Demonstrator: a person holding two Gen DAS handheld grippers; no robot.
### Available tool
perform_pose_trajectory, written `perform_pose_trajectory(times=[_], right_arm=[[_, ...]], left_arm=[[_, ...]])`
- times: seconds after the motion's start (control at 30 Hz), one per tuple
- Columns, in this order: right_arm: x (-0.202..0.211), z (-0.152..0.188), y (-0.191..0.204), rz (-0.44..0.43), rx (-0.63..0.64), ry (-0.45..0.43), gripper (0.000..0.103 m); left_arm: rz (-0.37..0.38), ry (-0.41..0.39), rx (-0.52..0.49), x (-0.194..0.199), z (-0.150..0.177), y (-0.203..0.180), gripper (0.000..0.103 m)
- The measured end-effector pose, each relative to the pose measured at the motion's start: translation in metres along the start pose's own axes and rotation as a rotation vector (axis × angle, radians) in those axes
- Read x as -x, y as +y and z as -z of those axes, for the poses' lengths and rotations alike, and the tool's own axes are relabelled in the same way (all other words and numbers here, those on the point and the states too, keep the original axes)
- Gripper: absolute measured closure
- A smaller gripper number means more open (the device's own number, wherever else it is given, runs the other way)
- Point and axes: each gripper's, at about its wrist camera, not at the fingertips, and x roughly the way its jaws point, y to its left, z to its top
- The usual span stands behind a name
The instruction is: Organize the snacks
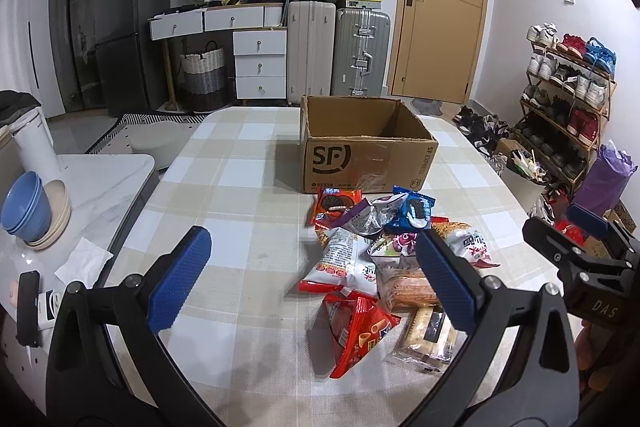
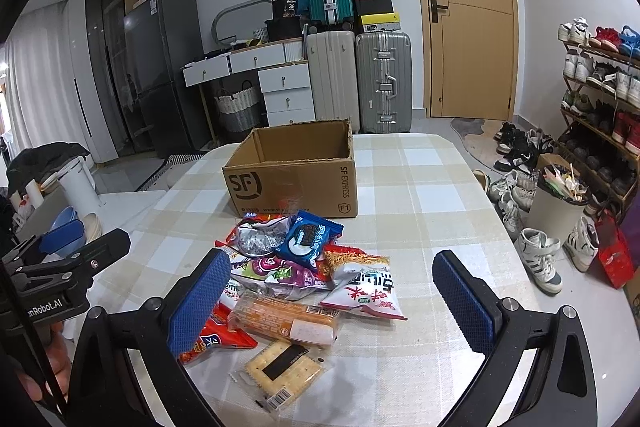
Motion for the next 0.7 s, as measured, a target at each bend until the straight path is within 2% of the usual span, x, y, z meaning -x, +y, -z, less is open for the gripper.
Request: perform_pose_trajectory(times=[0.7], right_arm=[[-0.0021, 0.0046, 0.0038, -0.008, 0.005, 0.005, 0.0]], left_arm=[[0.003, 0.003, 0.001, 0.0012, 0.0025, 0.0025, 0.001]])
